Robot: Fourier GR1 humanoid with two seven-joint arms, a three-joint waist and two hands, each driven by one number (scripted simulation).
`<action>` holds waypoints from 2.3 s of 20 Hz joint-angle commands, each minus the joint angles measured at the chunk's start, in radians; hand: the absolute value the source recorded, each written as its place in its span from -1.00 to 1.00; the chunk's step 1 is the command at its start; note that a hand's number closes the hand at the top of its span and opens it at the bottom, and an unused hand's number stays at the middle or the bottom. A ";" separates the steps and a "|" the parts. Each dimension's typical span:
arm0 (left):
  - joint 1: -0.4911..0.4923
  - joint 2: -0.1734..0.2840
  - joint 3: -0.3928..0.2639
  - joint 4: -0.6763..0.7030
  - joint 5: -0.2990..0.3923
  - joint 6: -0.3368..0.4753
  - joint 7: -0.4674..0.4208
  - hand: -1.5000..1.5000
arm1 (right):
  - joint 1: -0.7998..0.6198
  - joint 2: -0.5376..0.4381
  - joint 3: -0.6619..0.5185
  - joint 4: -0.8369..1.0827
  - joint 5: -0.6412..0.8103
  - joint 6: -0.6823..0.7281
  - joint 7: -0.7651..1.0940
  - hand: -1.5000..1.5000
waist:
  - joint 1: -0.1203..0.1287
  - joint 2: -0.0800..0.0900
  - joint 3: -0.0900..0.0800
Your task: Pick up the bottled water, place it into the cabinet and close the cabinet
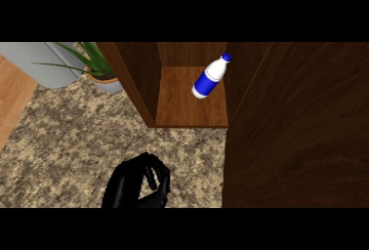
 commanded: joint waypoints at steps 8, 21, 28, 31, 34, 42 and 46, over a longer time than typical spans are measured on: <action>0.183 0.273 0.146 -0.174 0.076 -0.136 -0.032 1.00 | 0.021 -0.045 0.105 -0.246 0.126 0.114 0.045 1.00 | -0.001 -0.003 -0.002; 0.341 0.467 0.388 -0.286 0.248 -0.271 -0.059 -1.00 | -0.018 -0.083 0.263 -0.326 0.184 0.106 0.090 1.00 | 0.013 -0.014 -0.010; 0.413 0.522 0.450 -0.307 0.306 -0.341 -0.064 -1.00 | -0.143 -0.112 0.375 -0.309 0.230 0.075 0.154 1.00 | 0.030 -0.018 -0.016; 0.434 0.545 0.487 -0.320 0.327 -0.368 -0.074 -1.00 | -0.199 -0.130 0.430 -0.299 0.244 0.073 0.185 1.00 | 0.035 -0.025 -0.017; 0.454 0.553 0.498 -0.311 0.342 -0.393 -0.077 -1.00 | -0.286 -0.142 0.479 -0.276 0.260 0.060 0.220 1.00 | 0.045 -0.026 -0.022; 0.528 0.611 0.552 -0.307 0.370 -0.457 -0.078 -1.00 | -0.460 -0.099 0.642 -0.213 0.263 -0.065 0.333 1.00 | 0.064 -0.025 -0.022; 0.560 0.622 0.581 -0.301 0.391 -0.492 -0.091 -1.00 | -0.556 -0.058 0.721 -0.181 0.283 -0.153 0.408 1.00 | 0.072 -0.024 -0.022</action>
